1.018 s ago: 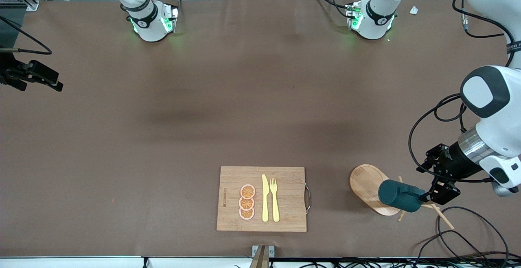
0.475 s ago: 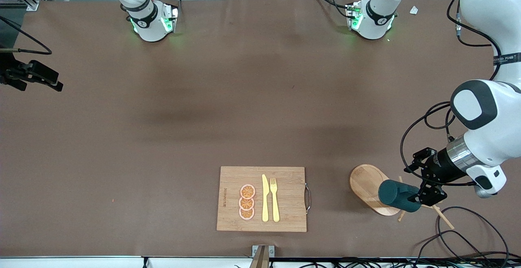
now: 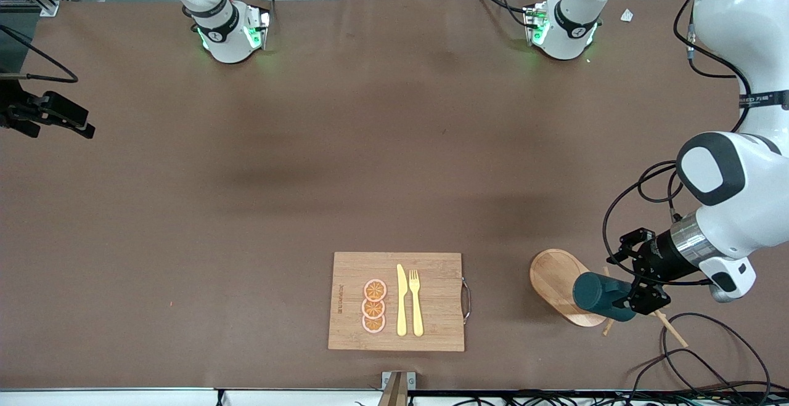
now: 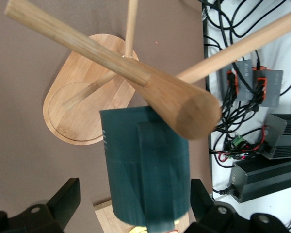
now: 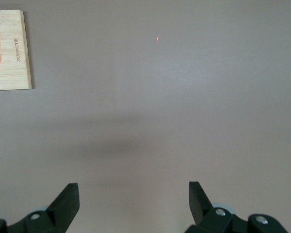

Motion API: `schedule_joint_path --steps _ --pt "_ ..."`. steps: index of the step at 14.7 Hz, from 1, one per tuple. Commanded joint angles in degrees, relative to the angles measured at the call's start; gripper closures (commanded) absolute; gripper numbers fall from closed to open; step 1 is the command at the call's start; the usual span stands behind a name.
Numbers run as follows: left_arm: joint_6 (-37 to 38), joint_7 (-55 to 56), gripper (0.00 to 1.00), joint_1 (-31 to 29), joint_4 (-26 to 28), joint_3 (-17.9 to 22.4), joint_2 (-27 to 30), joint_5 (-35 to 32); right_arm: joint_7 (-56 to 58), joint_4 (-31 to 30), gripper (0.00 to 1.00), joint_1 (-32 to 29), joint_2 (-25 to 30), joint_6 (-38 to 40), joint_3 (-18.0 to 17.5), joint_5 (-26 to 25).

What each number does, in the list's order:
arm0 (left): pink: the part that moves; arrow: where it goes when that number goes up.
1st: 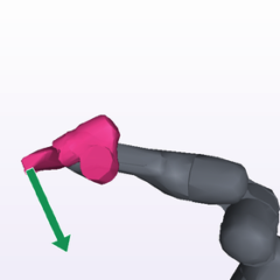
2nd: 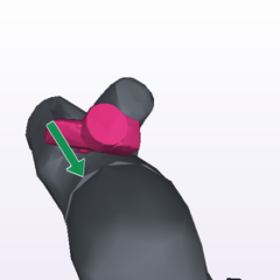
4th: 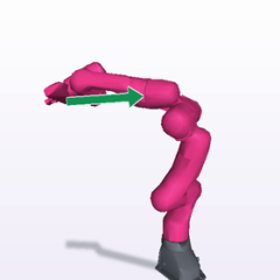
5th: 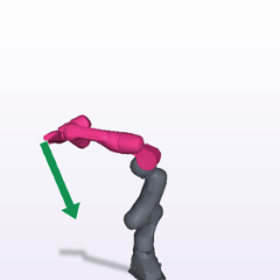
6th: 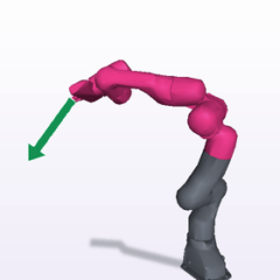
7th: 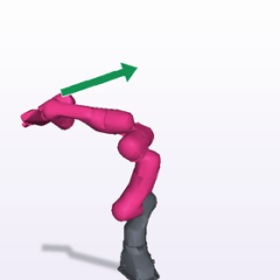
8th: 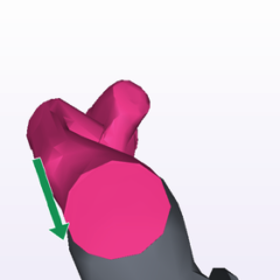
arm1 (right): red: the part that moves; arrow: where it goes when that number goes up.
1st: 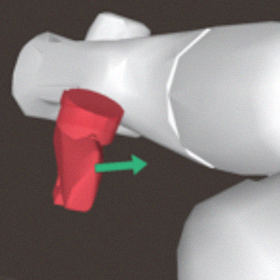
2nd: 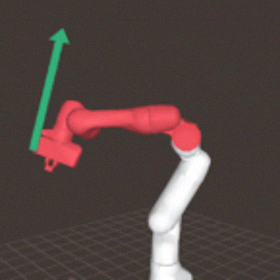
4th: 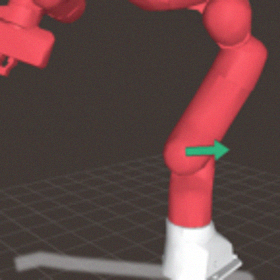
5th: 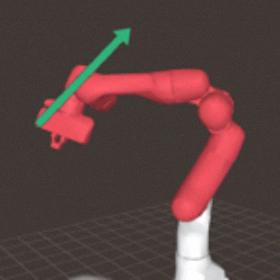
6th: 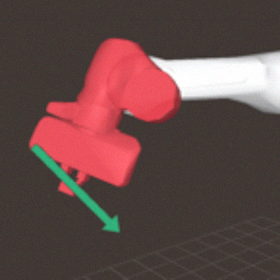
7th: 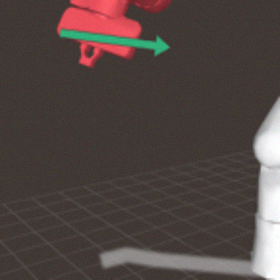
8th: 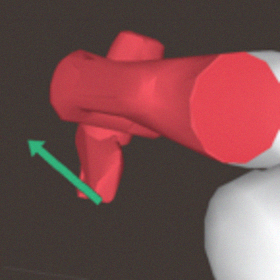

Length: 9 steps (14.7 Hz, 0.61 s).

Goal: Transfer cup from left to right arm and place
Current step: 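Lower the left gripper around the teal mug body and close it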

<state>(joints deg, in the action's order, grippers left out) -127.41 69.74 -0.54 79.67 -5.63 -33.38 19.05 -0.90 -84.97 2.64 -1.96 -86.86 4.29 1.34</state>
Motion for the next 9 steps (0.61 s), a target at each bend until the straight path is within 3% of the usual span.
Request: schedule_joint_path --steps 1,9 --pt "-2.6 0.1 0.00 -0.1 -0.3 -0.1 -1.1 1.4 -0.9 -0.1 0.00 -0.3 0.3 0.3 -0.2 -0.4" --pt "-5.7 -0.6 0.02 0.5 -0.3 -0.1 -2.8 1.7 -0.8 -0.2 0.00 -0.4 0.2 0.2 -0.2 -0.5"
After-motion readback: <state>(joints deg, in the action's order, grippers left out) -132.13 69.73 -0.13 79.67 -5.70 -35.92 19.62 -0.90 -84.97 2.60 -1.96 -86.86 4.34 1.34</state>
